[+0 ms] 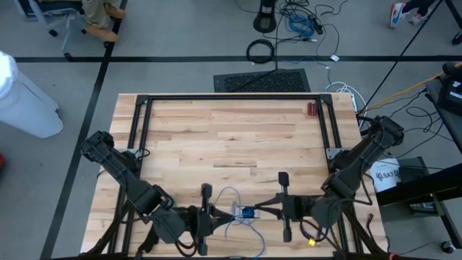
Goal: Coil cords
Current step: Coil the blue wire onto the black spool
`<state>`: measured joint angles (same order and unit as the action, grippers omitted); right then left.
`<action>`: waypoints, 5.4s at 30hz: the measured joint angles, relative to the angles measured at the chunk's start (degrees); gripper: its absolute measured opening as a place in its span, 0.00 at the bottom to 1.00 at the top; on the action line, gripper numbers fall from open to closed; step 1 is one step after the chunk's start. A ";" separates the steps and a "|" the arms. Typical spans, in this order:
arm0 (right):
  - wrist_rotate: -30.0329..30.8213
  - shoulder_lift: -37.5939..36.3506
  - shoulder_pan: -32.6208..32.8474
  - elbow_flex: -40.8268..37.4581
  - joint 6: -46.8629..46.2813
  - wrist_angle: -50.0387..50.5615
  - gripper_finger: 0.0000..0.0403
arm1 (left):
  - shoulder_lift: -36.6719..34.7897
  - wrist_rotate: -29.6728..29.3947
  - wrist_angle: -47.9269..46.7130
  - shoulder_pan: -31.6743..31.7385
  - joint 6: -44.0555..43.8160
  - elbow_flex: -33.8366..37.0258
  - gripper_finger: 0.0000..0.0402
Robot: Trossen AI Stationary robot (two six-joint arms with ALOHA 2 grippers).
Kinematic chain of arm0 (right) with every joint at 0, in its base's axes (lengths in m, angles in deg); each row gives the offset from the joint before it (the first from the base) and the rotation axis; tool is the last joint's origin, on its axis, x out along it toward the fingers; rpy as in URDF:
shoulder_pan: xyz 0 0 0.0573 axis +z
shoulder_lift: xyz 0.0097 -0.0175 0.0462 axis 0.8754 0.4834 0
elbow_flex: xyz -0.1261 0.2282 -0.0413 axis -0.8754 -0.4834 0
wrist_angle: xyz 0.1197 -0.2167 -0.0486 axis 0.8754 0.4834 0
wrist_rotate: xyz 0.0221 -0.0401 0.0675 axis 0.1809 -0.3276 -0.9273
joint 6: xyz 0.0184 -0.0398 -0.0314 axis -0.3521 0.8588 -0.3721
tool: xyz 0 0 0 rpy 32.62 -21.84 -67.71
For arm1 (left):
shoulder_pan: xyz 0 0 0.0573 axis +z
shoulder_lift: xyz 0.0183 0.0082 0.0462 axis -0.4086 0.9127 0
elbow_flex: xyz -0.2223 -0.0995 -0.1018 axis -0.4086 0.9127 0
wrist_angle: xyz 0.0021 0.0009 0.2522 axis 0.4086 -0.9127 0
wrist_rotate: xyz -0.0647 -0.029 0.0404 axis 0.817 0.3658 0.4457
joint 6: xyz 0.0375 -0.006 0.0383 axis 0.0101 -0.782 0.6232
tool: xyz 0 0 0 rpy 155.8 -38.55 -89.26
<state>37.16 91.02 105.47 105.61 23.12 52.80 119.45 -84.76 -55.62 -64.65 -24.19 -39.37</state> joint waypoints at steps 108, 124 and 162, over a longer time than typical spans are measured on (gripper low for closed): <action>38.00 -7.30 17.93 0.02 25.59 -15.65 0.00 | 20.83 -6.64 25.02 10.05 2.03 0.04 0.02; 41.25 -7.30 25.61 0.02 32.37 -24.80 0.00 | 20.31 -14.36 -0.11 10.88 -0.41 0.04 0.01; 37.11 -7.08 17.05 0.02 24.73 -16.23 0.00 | 6.21 -23.15 2.30 -0.16 -0.29 0.00 0.32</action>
<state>74.28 83.94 122.52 105.63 47.85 36.57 125.66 -107.91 -53.33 -64.81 -24.48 -39.37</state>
